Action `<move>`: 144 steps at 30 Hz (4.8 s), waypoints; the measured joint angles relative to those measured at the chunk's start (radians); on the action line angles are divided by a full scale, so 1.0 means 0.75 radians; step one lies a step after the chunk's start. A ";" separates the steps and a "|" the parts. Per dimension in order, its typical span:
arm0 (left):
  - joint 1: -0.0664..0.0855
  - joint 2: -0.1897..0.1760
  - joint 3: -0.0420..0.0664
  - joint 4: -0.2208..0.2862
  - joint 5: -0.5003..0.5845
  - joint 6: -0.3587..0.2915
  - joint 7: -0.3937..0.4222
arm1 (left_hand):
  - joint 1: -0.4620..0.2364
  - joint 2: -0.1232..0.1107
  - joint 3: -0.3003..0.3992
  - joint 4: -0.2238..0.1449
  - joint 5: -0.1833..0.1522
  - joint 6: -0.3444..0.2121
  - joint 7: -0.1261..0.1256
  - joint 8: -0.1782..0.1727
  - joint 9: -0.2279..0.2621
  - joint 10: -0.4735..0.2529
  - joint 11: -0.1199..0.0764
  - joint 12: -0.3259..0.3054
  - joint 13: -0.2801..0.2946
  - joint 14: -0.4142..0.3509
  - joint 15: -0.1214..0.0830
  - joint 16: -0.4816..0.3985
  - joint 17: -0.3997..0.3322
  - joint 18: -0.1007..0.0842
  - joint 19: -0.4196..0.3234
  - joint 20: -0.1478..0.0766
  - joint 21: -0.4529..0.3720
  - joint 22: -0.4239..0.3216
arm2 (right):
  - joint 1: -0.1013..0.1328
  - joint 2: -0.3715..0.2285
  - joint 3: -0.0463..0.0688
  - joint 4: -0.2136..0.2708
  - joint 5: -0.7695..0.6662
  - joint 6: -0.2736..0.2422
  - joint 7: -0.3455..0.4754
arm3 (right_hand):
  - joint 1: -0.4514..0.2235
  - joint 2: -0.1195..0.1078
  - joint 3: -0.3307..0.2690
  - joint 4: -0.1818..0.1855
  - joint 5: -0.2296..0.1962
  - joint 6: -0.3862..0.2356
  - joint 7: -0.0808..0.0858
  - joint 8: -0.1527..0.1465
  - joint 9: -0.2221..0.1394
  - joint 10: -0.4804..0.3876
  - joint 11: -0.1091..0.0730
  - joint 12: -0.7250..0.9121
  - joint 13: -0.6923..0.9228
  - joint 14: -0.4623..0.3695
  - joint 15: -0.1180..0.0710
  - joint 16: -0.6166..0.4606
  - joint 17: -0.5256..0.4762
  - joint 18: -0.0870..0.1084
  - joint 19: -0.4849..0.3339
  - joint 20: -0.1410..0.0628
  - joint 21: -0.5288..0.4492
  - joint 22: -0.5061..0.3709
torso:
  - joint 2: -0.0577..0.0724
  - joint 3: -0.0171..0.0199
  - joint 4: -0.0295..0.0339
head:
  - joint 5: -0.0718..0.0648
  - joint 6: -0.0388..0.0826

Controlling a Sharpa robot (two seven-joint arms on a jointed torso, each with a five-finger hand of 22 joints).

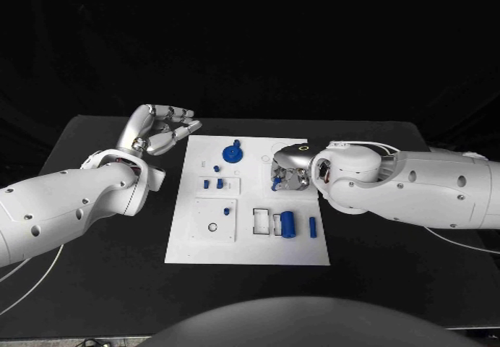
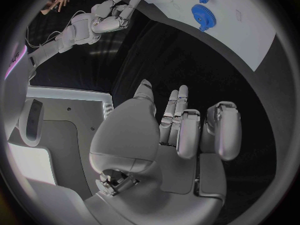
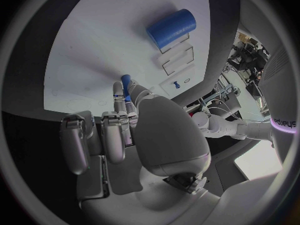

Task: Assemble the parts on the task board

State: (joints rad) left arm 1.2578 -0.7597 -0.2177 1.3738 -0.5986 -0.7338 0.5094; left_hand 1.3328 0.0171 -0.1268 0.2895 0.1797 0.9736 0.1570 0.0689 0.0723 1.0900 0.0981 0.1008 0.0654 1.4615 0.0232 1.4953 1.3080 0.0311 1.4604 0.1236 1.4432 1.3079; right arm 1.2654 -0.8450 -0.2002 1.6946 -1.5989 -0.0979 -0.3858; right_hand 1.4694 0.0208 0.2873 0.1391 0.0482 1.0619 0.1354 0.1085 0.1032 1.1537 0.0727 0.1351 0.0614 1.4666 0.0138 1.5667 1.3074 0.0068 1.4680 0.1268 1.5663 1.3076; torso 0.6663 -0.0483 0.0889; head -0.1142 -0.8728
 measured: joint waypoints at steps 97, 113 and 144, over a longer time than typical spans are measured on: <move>0.000 0.004 0.000 -0.004 -0.025 0.002 -0.001 | 0.000 0.000 -0.004 0.004 0.000 0.000 0.000 0.000 0.000 0.000 0.000 0.000 0.000 0.000 0.000 0.000 0.000 0.000 0.000 0.000 0.000 -0.001 | 0.004 0.408 0.008 0.001 -0.084 0.113 0.252 | 0.012 -0.009 0.035 -0.009 -0.003 0.005 0.022 -0.033 -0.004 0.021 0.036 -0.088 -0.001 0.000 0.029 0.000 0.000 0.000 0.000 0.020 0.000 0.000 | 0.002 0.0000 0.0015 | 0.069 0.000; 0.000 0.006 0.000 -0.006 -0.027 0.002 -0.001 | 0.007 0.007 -0.007 0.000 0.000 0.000 0.000 0.000 0.000 0.000 0.000 0.000 0.000 0.000 0.000 0.000 0.000 0.000 0.000 0.000 0.000 -0.001 | -0.005 0.434 0.008 -0.017 -0.151 0.173 0.254 | 0.012 -0.009 0.035 -0.009 -0.003 0.001 0.027 -0.038 -0.004 0.012 0.036 -0.093 -0.001 0.000 0.029 0.000 0.000 0.000 0.000 0.020 0.000 0.000 | 0.002 0.0000 0.0008 | 0.064 0.000; 0.000 0.008 0.000 -0.007 -0.028 0.002 0.000 | 0.007 0.007 -0.007 0.000 0.000 0.000 0.000 0.000 0.000 0.000 0.000 0.000 0.000 0.000 0.000 0.000 -0.001 0.000 0.000 0.000 0.000 -0.001 | -0.020 0.455 0.009 -0.045 -0.180 0.216 0.265 | 0.012 -0.009 0.035 -0.009 -0.002 -0.002 0.026 -0.040 -0.006 0.012 0.036 -0.093 -0.001 0.000 0.029 0.000 0.000 0.000 0.000 0.020 0.000 0.001 | 0.002 -0.0009 0.0022 | 0.052 0.000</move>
State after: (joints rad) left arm 1.2576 -0.7539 -0.2178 1.3688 -0.6197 -0.7319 0.5093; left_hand 1.3380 0.0223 -0.1322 0.2894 0.1797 0.9735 0.1570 0.0689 0.0722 1.0900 0.0981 0.1008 0.0654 1.4615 0.0232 1.4953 1.3076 0.0312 1.4604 0.1236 1.4432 1.3074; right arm 1.2505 -0.5034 -0.1937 1.6609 -1.7337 0.0638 -0.1867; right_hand 1.4784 0.0137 0.3132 0.1323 0.0464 1.0603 0.1547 0.0784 0.0990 1.1626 0.0997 0.0654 0.0608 1.4666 0.0357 1.5667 1.3073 0.0068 1.4679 0.1415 1.5663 1.3081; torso 0.6678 -0.0490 0.0905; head -0.0751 -0.8728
